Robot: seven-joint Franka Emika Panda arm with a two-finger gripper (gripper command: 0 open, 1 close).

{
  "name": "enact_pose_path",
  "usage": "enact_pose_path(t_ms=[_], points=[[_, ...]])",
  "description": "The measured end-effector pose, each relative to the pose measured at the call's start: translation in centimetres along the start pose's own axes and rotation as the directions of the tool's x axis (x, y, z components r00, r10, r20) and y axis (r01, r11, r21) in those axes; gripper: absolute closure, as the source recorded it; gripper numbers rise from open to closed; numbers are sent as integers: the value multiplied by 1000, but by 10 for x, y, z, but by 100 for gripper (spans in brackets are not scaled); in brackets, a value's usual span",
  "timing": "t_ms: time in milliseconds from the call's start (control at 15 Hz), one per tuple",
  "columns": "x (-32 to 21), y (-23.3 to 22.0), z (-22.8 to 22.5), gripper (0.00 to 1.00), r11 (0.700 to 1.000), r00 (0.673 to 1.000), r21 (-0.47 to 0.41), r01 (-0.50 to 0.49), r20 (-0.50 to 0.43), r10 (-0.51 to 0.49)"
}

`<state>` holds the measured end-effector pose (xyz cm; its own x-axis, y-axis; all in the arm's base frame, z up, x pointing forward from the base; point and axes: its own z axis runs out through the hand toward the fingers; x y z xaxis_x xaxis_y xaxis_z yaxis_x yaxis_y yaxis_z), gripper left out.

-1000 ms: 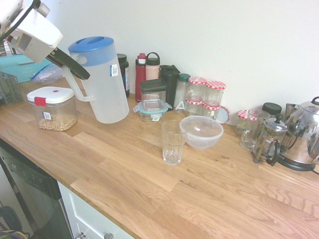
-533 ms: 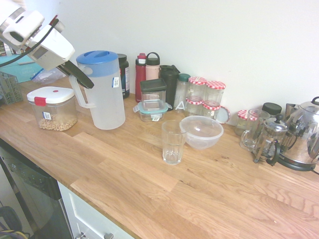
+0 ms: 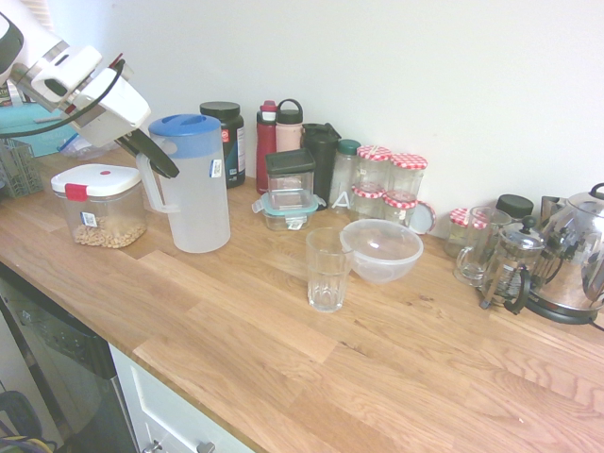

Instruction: Pour me some water

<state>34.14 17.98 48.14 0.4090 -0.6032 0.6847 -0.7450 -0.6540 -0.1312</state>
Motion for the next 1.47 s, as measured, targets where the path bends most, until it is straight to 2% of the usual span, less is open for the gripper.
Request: enact_pose_path(t_ms=[400,467,800,1200,1333,1467], points=[[-13,-14,8,100,1000,1000,-5,-8,22,8],[-14,-17,9,0,1000,1000,-4,-12,29,12],[-20,-23,14,0,1000,999,-22,-6,40,7],[-24,-18,1,0,999,998,-39,-30,46,32],[-21,-9,-7,0,997,993,-67,-48,108,55],[-15,4,-22,0,996,964,-77,-47,259,65]])
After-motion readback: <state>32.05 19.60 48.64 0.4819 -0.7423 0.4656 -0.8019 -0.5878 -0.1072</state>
